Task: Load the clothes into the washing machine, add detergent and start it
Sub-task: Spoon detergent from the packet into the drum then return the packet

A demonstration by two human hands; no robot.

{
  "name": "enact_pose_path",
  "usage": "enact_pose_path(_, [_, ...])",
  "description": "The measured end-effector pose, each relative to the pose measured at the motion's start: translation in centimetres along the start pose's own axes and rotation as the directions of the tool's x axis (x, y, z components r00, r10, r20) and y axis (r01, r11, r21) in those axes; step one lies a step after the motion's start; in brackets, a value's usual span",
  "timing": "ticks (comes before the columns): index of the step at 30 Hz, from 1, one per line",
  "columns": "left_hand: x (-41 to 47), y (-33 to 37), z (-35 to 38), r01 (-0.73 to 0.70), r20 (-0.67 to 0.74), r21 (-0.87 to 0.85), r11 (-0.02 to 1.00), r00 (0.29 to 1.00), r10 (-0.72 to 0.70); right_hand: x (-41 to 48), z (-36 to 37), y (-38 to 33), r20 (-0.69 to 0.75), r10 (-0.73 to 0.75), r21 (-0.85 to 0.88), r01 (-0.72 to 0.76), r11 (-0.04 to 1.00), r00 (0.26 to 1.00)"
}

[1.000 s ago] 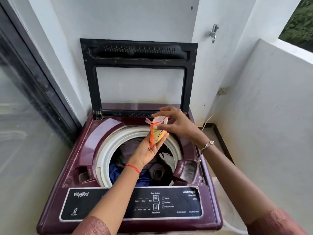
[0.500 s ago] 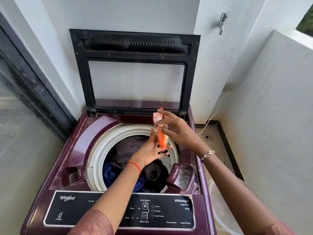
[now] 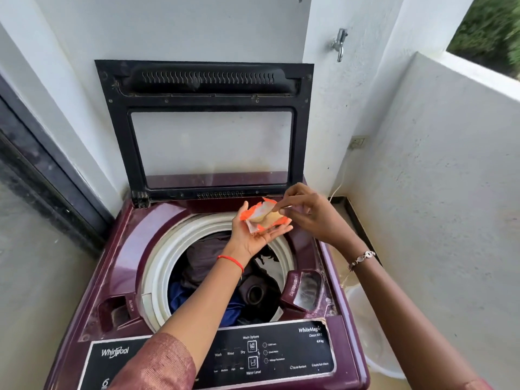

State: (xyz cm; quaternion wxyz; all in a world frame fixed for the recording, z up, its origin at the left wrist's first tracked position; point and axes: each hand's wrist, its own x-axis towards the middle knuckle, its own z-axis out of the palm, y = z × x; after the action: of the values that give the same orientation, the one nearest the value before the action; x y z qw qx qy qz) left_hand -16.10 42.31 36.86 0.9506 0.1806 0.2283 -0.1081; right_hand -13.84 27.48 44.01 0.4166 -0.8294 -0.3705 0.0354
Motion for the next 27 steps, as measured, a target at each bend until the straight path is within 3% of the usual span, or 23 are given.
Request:
enact_pose_path(11, [0.8, 0.3, 1.2, -0.012, -0.066, -0.082, 0.997, 0.998, 0.006, -1.0, 1.2, -1.5, -0.306, 0.157, -0.018, -0.171, 0.985, 0.939])
enact_pose_path(20, [0.2, -0.4, 2.2, -0.055, -0.178, -0.032, 0.998, 0.983, 0.049, -1.2, 1.9, -2.6, -0.413, 0.364, 0.141, -0.336, 0.931, 0.835])
enact_pose_path(22, [-0.1, -0.2, 2.7, -0.049, -0.171, -0.009, 0.999, 0.984, 0.047, -1.2, 1.8, -3.2, -0.455, 0.269, 0.048, -0.278, 0.959, 0.849])
enact_pose_path(24, [-0.2, 0.1, 3.2, -0.045, -0.164, -0.008, 0.999, 0.986, 0.043, -1.6, 1.8, -3.8, -0.475, 0.073, -0.129, -0.152, 0.98, 0.877])
enact_pose_path(27, [-0.3, 0.4, 3.9, -0.06, -0.179, -0.02, 0.998, 0.982, 0.055, -2.5, 1.9, -4.2, -0.352, -0.199, -0.386, 0.052, 0.921, 0.915])
